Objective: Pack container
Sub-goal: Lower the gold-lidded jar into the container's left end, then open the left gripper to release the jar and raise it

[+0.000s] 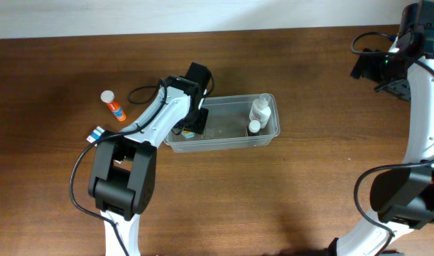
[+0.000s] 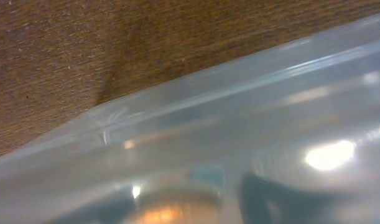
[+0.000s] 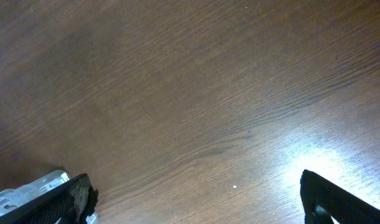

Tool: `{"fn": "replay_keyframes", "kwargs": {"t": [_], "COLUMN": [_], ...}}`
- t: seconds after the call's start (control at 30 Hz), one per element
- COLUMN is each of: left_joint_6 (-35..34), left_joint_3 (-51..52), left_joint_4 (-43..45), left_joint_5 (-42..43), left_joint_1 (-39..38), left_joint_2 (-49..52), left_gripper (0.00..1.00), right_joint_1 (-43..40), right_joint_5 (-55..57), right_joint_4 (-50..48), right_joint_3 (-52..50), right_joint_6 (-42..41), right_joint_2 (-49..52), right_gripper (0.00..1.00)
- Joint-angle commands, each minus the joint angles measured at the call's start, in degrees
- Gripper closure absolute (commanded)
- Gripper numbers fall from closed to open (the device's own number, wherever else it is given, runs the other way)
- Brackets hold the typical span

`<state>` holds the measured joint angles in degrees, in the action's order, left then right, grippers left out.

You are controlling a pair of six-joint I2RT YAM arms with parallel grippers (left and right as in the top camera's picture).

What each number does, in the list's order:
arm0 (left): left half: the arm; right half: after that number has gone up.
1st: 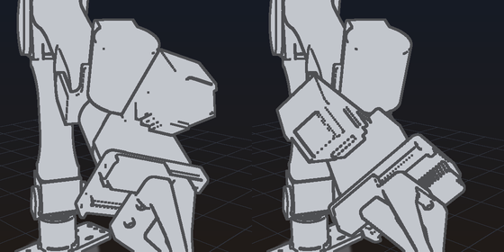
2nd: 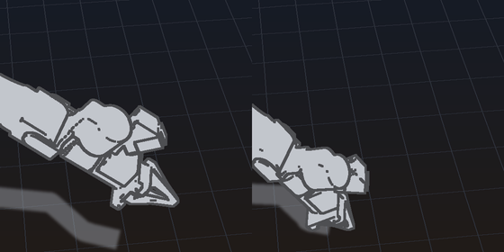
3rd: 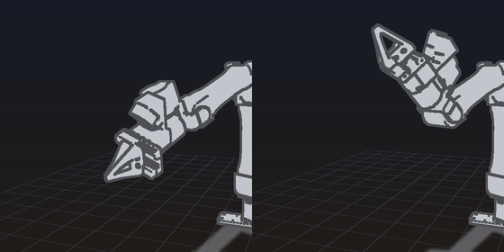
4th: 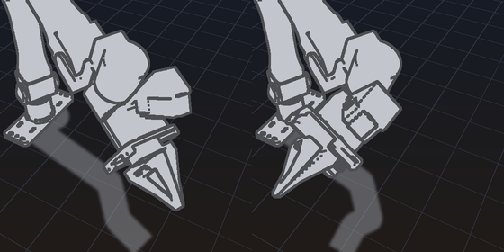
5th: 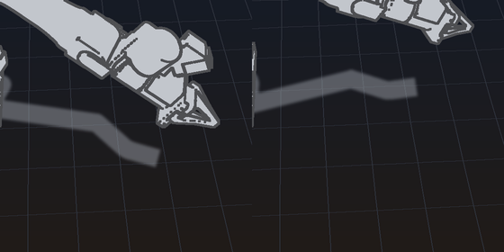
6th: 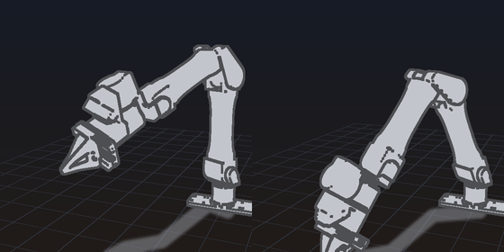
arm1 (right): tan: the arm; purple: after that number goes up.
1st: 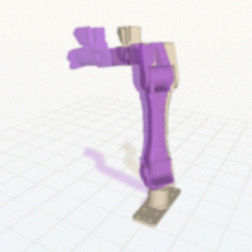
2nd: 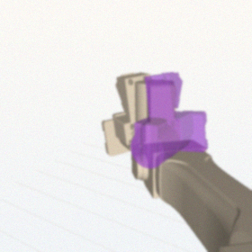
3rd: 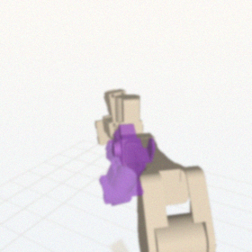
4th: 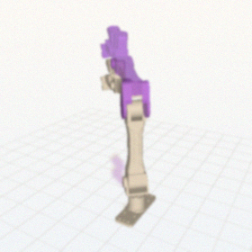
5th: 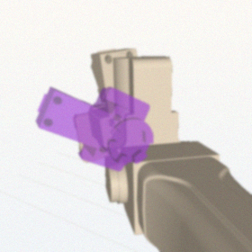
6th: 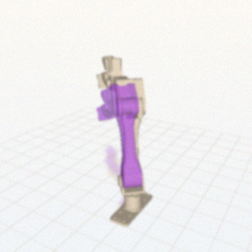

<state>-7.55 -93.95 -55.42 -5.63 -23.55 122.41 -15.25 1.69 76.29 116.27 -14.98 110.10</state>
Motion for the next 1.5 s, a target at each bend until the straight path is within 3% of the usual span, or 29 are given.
{"fn": "replay_keyframes", "kwargs": {"t": [0.0, 0.43, 0.87, 0.93, 1.07, 1.13, 1.47], "left_joint_6": [-0.15, -0.15, -0.13, -0.09, 1.84, 2.05, 1.99], "left_joint_3": [0.31, -9.31, -9.33, -9.33, -9.33, -9.33, -9.27], "left_joint_4": [-0.74, -10.25, -10.40, -10.12, -9.20, -8.66, -7.61], "left_joint_5": [-0.24, -4.72, -4.68, -4.68, -4.09, -4.13, -3.10], "left_joint_1": [0.44, 0.72, 0.04, -0.28, -1.11, -1.79, -4.98], "left_joint_2": [0.57, -1.62, -1.79, -1.79, -1.79, -1.79, -1.77], "left_gripper": [0.45, 0.45, 0.44, 0.52, 0.87, 0.96, 0.99], "right_joint_1": [-0.26, -0.26, -0.26, -0.26, -0.26, -0.26, -0.26], "right_joint_5": [0.52, 0.52, 0.52, 0.52, 0.52, 0.52, 0.52], "right_joint_4": [0.00, 0.00, 0.00, 0.00, 0.00, 0.00, 0.00], "right_joint_3": [1.05, 1.05, 1.05, 1.05, 1.05, 1.05, 1.05], "right_joint_6": [-0.48, -0.48, -0.48, -0.48, -0.48, -0.48, -0.48], "right_joint_2": [-1.64, -1.64, -1.64, -1.64, -1.64, -1.64, -1.64], "right_gripper": [0.02, 0.02, 0.02, 0.02, 0.02, 0.02, 0.02]}}
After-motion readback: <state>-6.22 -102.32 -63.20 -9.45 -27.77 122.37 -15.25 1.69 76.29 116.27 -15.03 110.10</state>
